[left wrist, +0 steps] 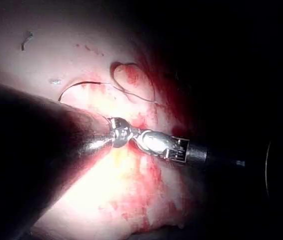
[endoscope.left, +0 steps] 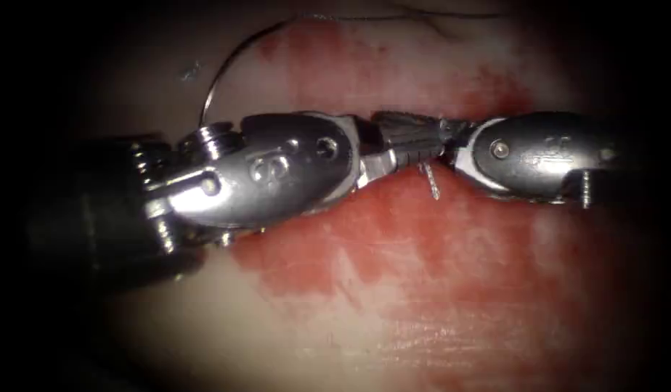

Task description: Wound Closure

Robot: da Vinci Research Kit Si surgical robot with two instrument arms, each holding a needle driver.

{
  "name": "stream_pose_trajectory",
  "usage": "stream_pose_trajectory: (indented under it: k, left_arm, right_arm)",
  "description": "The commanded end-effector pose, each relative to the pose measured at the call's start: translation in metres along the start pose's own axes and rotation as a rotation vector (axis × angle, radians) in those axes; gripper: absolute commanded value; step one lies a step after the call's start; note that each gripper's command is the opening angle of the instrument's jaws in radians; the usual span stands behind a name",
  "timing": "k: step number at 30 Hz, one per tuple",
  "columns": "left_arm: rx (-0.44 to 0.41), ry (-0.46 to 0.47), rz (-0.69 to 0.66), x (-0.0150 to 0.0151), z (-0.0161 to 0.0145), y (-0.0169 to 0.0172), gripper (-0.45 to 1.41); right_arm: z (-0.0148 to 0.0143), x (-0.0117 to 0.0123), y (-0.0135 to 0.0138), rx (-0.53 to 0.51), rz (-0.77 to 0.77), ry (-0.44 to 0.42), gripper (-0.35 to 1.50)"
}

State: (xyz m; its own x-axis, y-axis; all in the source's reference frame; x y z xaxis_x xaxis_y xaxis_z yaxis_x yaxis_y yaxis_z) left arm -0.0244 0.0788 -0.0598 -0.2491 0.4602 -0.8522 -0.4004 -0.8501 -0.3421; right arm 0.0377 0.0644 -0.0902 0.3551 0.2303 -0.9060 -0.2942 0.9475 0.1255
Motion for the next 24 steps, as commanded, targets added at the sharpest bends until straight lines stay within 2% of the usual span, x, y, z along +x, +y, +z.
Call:
stream_pose_trajectory:
  k: [1, 9, 10, 11, 12, 13, 17, 19, 24]
  left_arm:
    - [-0.001, 0.003, 0.002, 0.0001, 0.0008, -0.0003, -0.35]
    - [-0.004, -0.002, 0.003, 0.0001, 0.0008, -0.0003, -0.35]
    - [-0.007, -0.002, 0.002, 0.0001, 0.0005, -0.0004, -0.35]
    - [-0.008, -0.002, 0.002, 0.0002, 0.0002, -0.0004, -0.35]
    - [-0.008, -0.004, 0.001, 0.0002, -0.0003, -0.0006, -0.35]
    - [-0.005, -0.009, -0.006, 0.0004, -0.0013, -0.0008, -0.35]
    - [0.0, -0.019, -0.01, 0.0011, -0.004, -0.0021, -0.35]
    - [0.014, -0.018, -0.012, 0.0016, -0.0068, -0.0031, -0.35]
    - [0.066, -0.063, -0.004, 0.0008, -0.0113, -0.0044, -0.35]
  right_arm:
    - [0.0004, 0.0002, 0.0002, 0.0, 0.001, 0.007, -0.35]
    - [-0.0001, 0.0011, 0.0004, -0.025, -0.03, 0.026, -0.35]
    - [0.0001, 0.0012, 0.0005, -0.029, -0.03, 0.031, 0.26]
    - [0.0, 0.0012, 0.0005, -0.028, -0.03, 0.031, 0.76]
    - [-0.0001, 0.0012, 0.0006, -0.027, -0.029, 0.031, 1.13]
    - [-0.0009, 0.0013, 0.0009, -0.027, -0.033, 0.032, 1.33]
    - [-0.0029, 0.0013, 0.0011, -0.012, -0.03, 0.021, 1.38]
    - [-0.0048, 0.0008, 0.0011, -0.008, -0.034, 0.013, 1.38]
    - [-0.0084, -0.0002, 0.0018, -0.027, -0.04, -0.018, 1.38]
